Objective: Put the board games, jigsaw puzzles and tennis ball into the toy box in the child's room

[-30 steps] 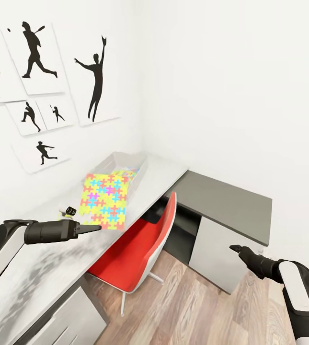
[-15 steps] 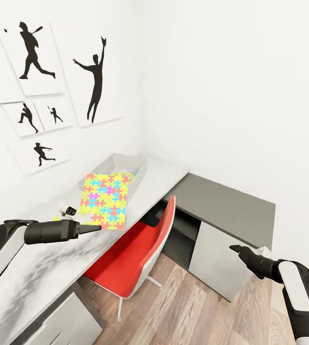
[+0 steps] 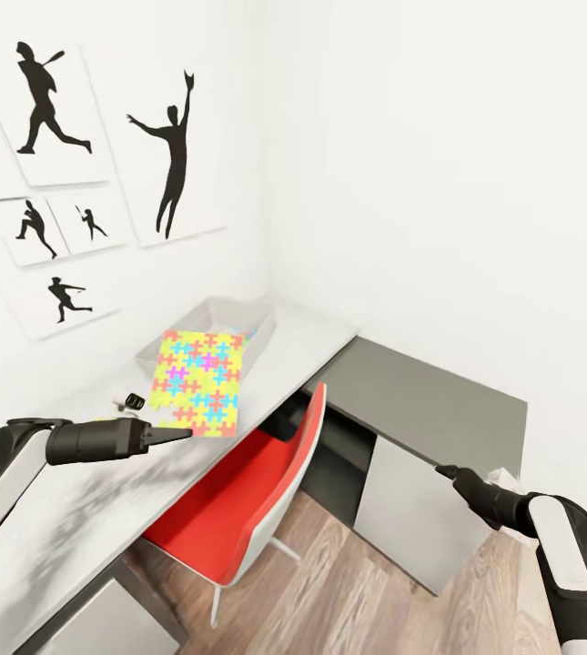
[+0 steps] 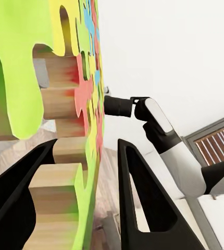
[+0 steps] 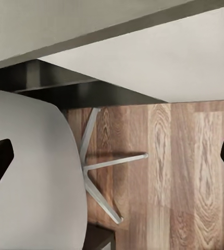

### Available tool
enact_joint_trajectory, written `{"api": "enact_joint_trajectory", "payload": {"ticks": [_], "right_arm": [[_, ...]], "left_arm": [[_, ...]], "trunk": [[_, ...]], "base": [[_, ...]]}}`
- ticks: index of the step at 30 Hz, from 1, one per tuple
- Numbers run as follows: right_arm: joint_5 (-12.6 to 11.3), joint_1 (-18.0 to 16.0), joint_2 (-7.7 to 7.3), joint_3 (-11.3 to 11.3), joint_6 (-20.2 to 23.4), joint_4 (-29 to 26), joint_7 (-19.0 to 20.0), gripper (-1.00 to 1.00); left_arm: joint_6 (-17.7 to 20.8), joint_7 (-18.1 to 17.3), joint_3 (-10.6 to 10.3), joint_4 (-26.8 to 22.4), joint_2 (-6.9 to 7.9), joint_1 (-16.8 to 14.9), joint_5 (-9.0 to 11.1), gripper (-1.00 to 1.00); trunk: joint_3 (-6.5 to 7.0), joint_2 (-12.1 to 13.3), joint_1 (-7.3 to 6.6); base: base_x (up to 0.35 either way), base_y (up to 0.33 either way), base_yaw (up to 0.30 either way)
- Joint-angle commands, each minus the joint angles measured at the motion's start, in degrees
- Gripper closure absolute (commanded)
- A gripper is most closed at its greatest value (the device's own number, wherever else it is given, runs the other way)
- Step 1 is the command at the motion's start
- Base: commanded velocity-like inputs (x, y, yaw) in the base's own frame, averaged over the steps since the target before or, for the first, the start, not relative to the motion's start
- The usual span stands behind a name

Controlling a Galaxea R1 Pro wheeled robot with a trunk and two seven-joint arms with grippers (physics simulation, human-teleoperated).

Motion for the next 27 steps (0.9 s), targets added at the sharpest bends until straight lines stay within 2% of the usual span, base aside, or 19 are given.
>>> {"api": "enact_joint_trajectory", "payload": {"ticks": [1,10,23,27], "right_arm": [[-0.6,0.0,-0.01,0.0,0.2,0.0,-0.5,-1.0],[-0.6,0.0,-0.01,0.0,0.2,0.0,-0.5,-1.0],[-0.7,0.0,-0.01,0.0,0.2,0.0,-0.5,-1.0],[-0.7,0.0,-0.01,0.0,0.2,0.0,-0.5,-1.0]], "left_arm": [[0.2,-0.1,-0.1,0.0,0.04,-0.1,0.1,1.0],[0.1,-0.1,-0.1,0.0,0.04,0.0,0.1,1.0],[0.1,-0.2,-0.1,0.0,0.04,0.0,0.1,1.0],[0.1,-0.2,-0.1,0.0,0.04,0.0,0.1,1.0]], "trunk": [[0.02,0.0,0.03],[0.76,0.0,0.03],[1.79,0.0,0.03],[1.87,0.0,0.03]], "base": [[0.176,-0.235,0.135],[0.203,-0.192,0.154],[0.18,-0.035,0.168],[0.164,-0.002,0.058]]}}
